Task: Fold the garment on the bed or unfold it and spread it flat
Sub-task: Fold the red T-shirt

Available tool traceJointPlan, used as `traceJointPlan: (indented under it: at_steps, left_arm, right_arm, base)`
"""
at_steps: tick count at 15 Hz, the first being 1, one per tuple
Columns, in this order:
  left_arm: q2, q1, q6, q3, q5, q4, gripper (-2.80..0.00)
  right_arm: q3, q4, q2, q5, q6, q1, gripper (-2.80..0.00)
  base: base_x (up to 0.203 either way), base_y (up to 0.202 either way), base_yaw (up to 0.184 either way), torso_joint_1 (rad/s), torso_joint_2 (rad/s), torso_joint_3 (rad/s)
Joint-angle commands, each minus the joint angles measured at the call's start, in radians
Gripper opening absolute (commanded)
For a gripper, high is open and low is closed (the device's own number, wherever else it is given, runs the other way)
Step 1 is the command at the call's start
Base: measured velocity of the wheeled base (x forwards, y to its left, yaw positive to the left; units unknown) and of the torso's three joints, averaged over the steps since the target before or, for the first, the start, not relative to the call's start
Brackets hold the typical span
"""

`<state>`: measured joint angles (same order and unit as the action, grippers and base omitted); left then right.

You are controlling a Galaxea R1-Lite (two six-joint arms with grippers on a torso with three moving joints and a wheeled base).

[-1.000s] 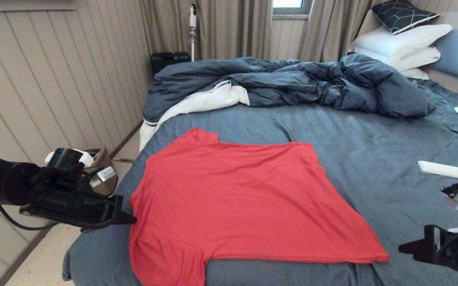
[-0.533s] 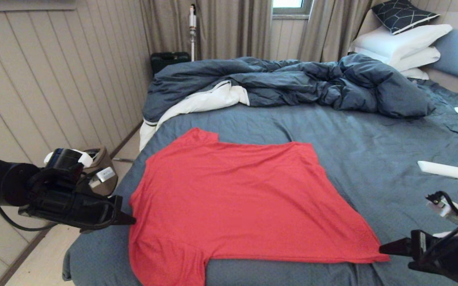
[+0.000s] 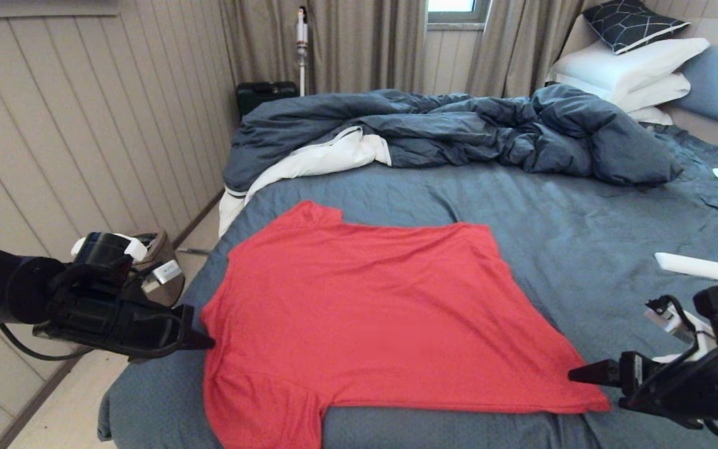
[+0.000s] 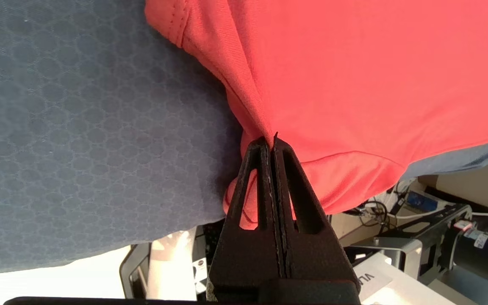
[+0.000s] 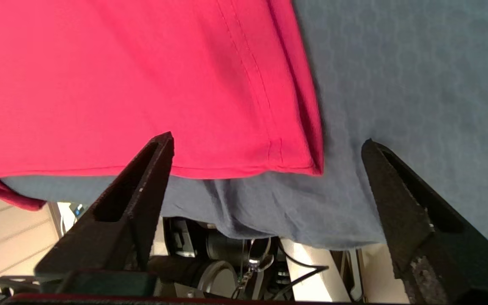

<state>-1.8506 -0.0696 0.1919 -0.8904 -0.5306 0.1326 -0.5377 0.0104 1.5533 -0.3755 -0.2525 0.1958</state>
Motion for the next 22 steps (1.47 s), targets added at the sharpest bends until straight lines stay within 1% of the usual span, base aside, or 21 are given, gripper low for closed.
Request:
traceJointPlan:
  at_steps: [1, 4, 6, 7, 12, 15, 19, 22]
  left_arm:
    - [-0.002, -0.001, 0.001, 0.001, -0.003, 0.001, -2.8]
    - [-0.004, 0.001, 0.0, 0.001, -0.003, 0.001, -2.8]
    - [-0.012, 0.001, 0.001, 0.002, -0.003, 0.001, -2.8]
    - [-0.01, 0.001, 0.001, 0.004, -0.003, 0.001, -2.8]
    - [-0.005, -0.001, 0.003, 0.008, -0.007, 0.001, -2.8]
    - [0.004, -0.006, 0.032, 0.005, -0.014, 0.001, -2.8]
    - [0.014, -0.009, 0.032, 0.018, -0.015, 0.003, -2.8]
    - [0.064, -0.008, 0.031, 0.051, -0.014, 0.004, -2.8]
  right_arm:
    - [0.005, 0.003, 0.02, -0.003, -0.002, -0.015, 0.0]
    - [0.01, 0.005, 0.033, -0.003, 0.001, -0.038, 0.0]
    - [0.009, 0.006, 0.054, -0.003, 0.001, -0.038, 0.0]
    - [0.008, 0.006, 0.054, -0.002, 0.001, -0.038, -2.8]
    - [0.015, 0.006, 0.042, -0.002, 0.001, -0.033, -2.8]
    - [0.018, 0.006, 0.031, -0.002, 0.001, -0.026, -2.8]
    - [0.05, 0.006, -0.035, -0.002, 0.005, -0.018, -2.8]
    - [0.064, 0.001, -0.119, -0.002, 0.004, -0.007, -2.8]
  base:
    - [0.0, 0.0, 0.0, 0.0, 0.0, 0.0]
    - [0.0, 0.0, 0.0, 0.0, 0.0, 0.0]
    - [0.0, 0.0, 0.0, 0.0, 0.0, 0.0]
    - [0.0, 0.0, 0.0, 0.0, 0.0, 0.0]
    - [0.0, 0.0, 0.0, 0.0, 0.0, 0.0]
    - [0.0, 0.0, 0.0, 0.0, 0.0, 0.0]
    - [0.0, 0.0, 0.0, 0.0, 0.0, 0.0]
    - [0.0, 0.0, 0.0, 0.0, 0.0, 0.0]
